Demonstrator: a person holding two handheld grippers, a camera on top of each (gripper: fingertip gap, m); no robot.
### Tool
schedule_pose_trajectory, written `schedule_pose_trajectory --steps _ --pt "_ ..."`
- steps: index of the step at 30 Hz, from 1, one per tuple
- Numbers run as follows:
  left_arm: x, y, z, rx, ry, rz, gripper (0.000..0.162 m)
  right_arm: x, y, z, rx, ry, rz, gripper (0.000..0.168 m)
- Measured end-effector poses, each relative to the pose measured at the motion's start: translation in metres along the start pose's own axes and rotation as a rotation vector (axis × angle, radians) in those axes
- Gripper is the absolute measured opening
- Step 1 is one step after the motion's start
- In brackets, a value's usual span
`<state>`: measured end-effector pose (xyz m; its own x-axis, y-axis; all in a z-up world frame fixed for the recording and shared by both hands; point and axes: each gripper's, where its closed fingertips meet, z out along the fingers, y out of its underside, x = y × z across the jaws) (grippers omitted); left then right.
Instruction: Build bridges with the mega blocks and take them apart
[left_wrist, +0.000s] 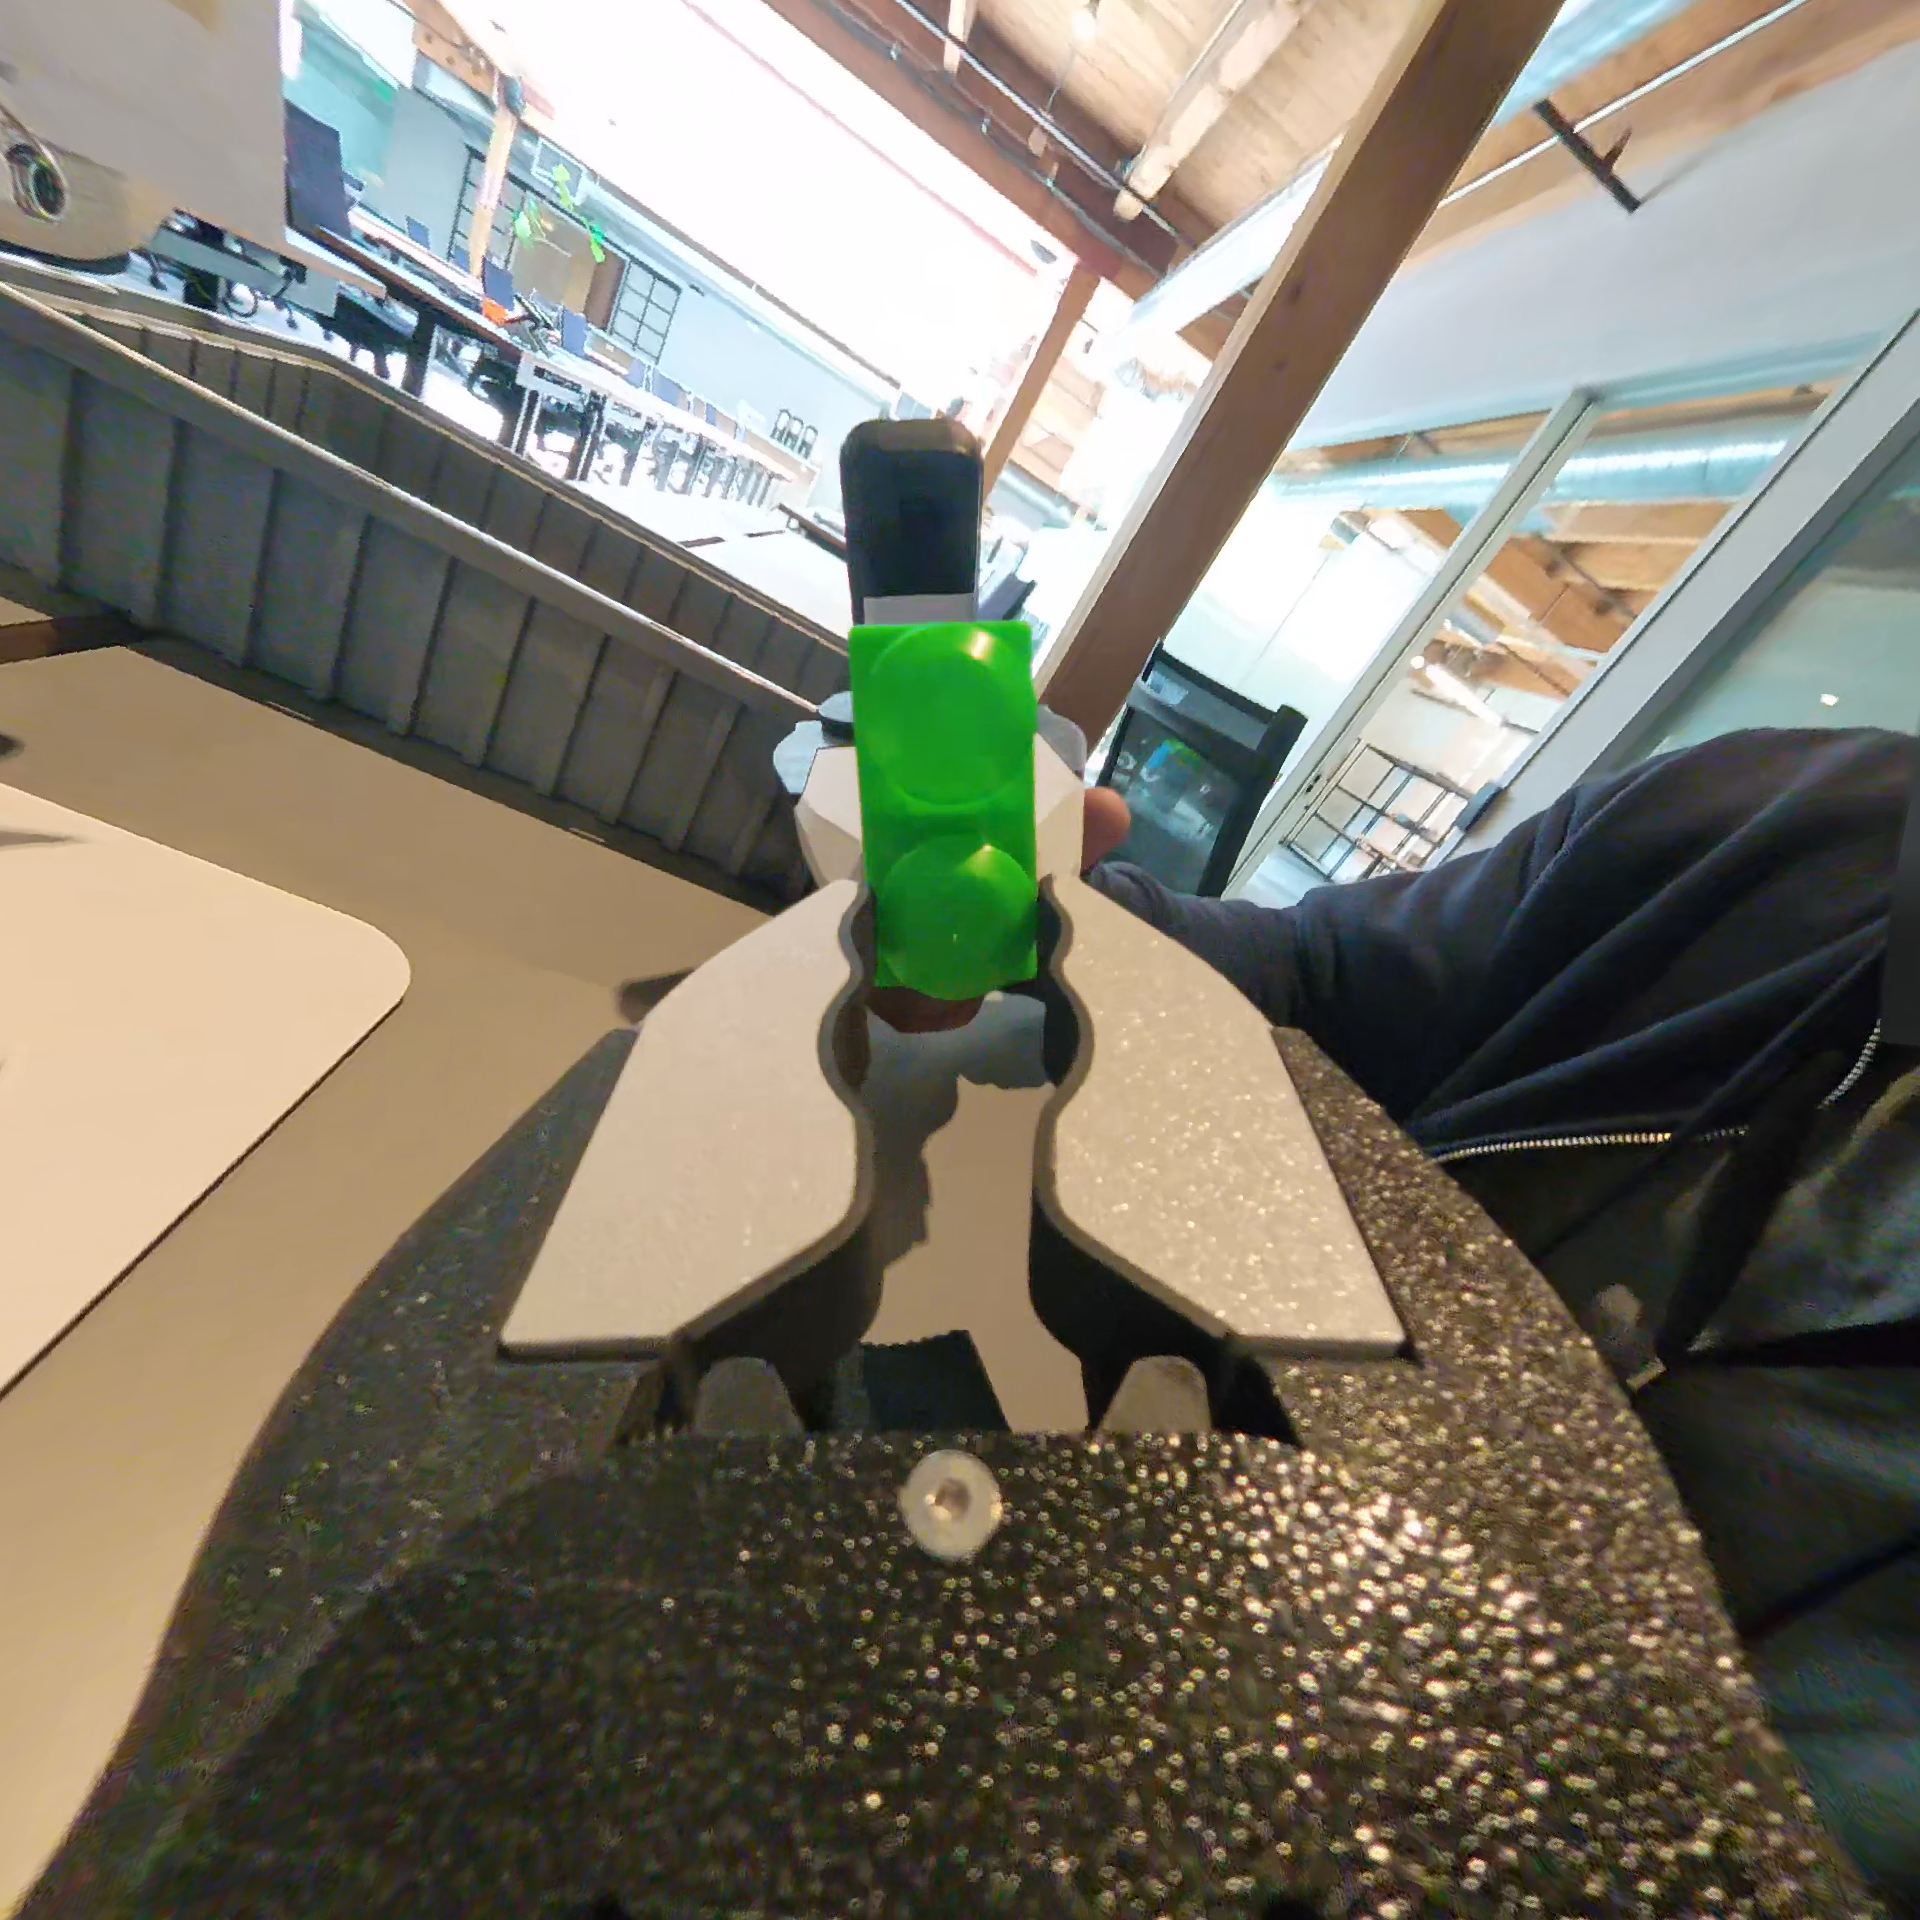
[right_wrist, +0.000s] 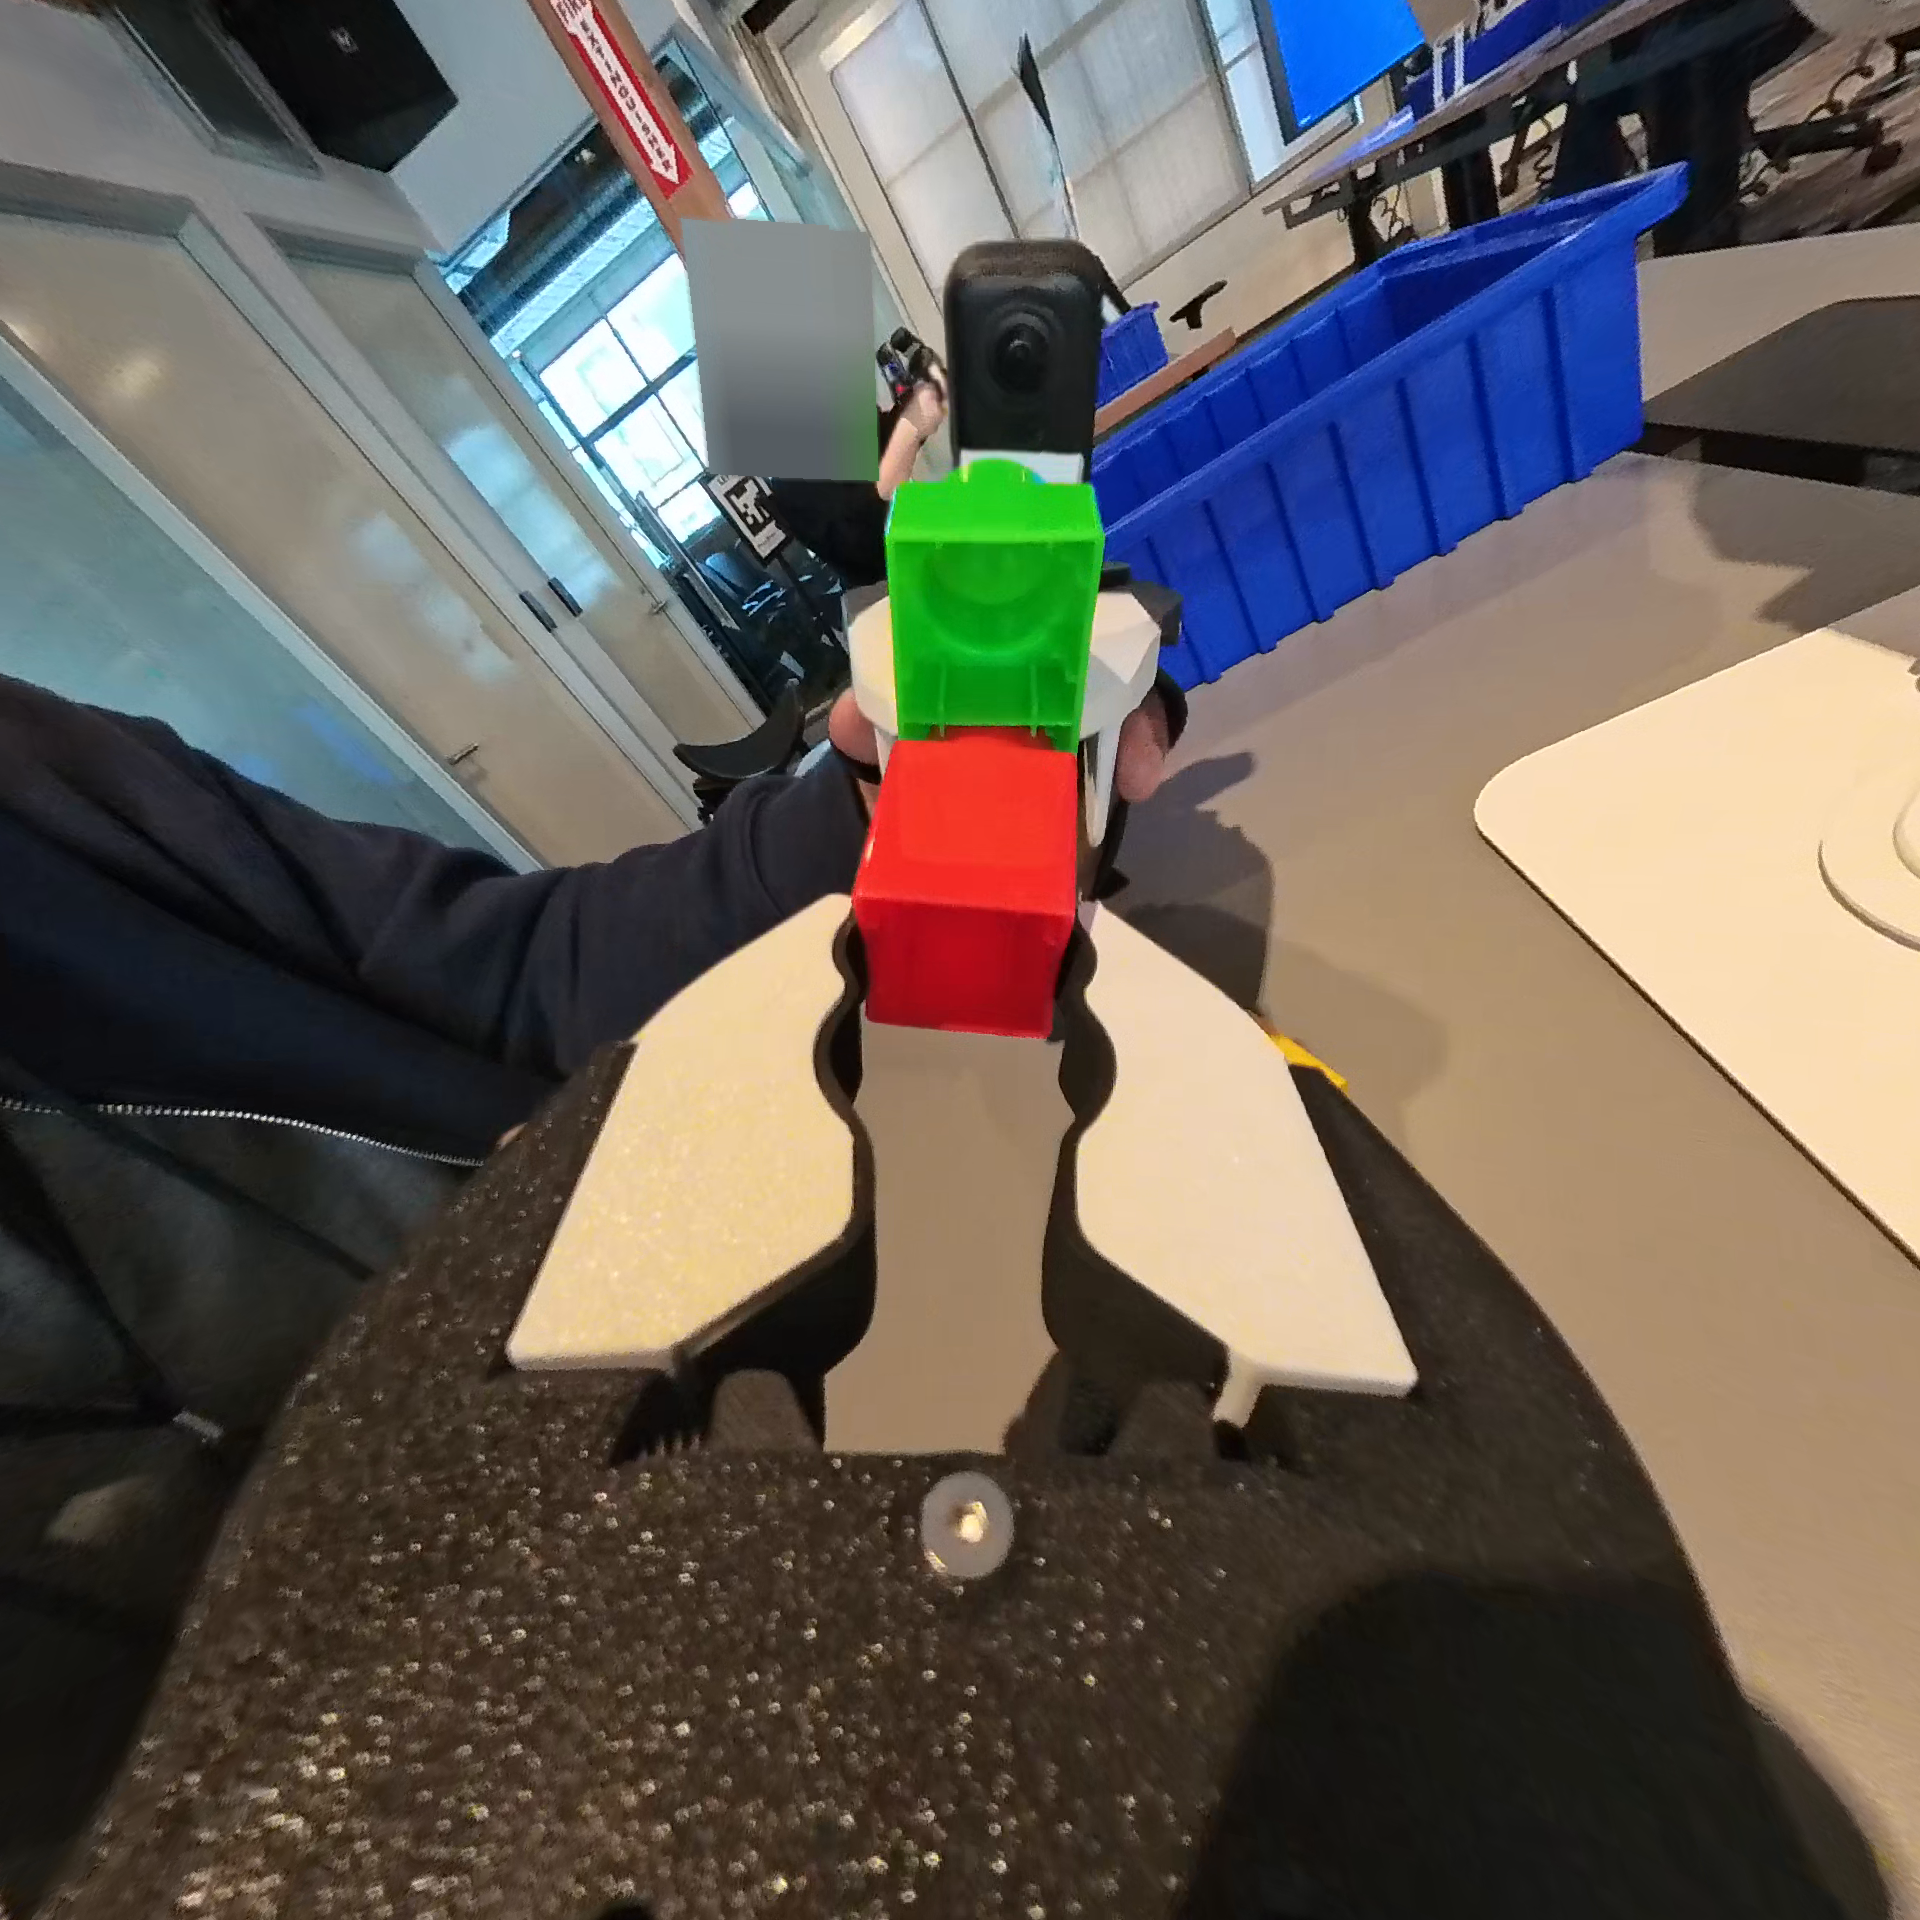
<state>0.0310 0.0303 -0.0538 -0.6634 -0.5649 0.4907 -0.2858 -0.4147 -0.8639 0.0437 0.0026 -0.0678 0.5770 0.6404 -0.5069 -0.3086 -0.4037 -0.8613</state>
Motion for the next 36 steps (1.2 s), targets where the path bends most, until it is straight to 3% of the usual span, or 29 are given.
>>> schedule_pose_trajectory --steps 11,36 --pt "0.000 0.013 0.001 -0.108 -0.017 0.021 0.029 0.000 0.009 -0.002 -0.062 -0.019 0.015 0.035" --pt "-0.013 0.022 0.006 -0.082 -0.029 -0.026 0.028 0.013 0.018 -0.003 -0.086 -0.014 0.131 0.034"
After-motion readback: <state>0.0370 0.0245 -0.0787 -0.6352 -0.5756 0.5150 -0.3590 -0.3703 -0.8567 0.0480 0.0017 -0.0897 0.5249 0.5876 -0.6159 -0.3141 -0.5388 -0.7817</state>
